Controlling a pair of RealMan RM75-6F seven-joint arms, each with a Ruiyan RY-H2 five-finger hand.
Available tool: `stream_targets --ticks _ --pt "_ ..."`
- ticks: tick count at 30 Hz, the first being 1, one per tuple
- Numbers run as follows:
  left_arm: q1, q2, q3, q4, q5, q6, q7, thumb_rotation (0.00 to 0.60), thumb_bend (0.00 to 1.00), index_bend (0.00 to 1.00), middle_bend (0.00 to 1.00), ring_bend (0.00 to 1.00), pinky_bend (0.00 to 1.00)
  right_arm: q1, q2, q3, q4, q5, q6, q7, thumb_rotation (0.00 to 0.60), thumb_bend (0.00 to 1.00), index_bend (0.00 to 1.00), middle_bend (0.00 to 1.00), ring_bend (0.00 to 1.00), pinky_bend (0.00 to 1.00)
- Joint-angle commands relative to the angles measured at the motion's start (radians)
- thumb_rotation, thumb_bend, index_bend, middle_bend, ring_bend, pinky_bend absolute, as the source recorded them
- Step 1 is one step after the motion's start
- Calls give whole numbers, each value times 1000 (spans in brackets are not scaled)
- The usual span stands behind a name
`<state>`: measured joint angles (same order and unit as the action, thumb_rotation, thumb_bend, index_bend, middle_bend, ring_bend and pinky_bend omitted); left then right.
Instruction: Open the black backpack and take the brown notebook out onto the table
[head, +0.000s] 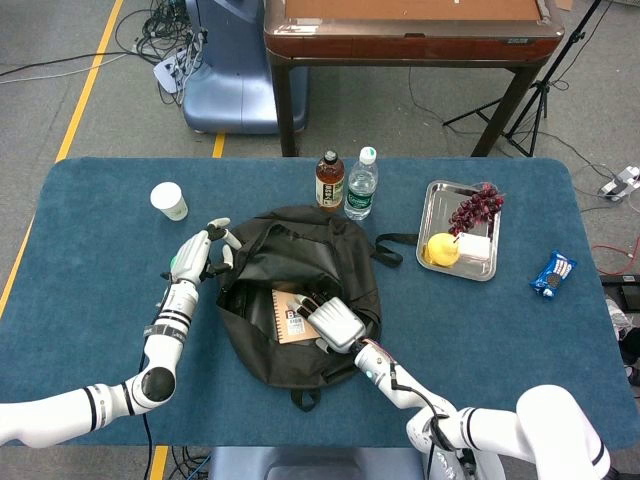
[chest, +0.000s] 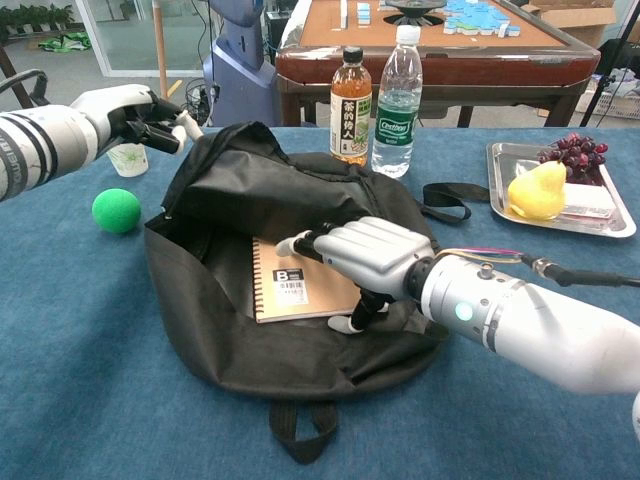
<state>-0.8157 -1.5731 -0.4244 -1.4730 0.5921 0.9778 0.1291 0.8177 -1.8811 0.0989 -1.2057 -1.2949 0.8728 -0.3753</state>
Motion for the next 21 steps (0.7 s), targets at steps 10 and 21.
stream_targets --ticks 10,21 --pt "2 2 1 3 2 -3 -7 600 625 478 142 140 101 4 -26 14 52 -8 2 1 600 291 113 98 18 69" --pt "1 -3 4 11 2 -9 -11 600 625 477 142 139 101 11 -44 23 84 -22 3 13 600 347 113 98 18 69"
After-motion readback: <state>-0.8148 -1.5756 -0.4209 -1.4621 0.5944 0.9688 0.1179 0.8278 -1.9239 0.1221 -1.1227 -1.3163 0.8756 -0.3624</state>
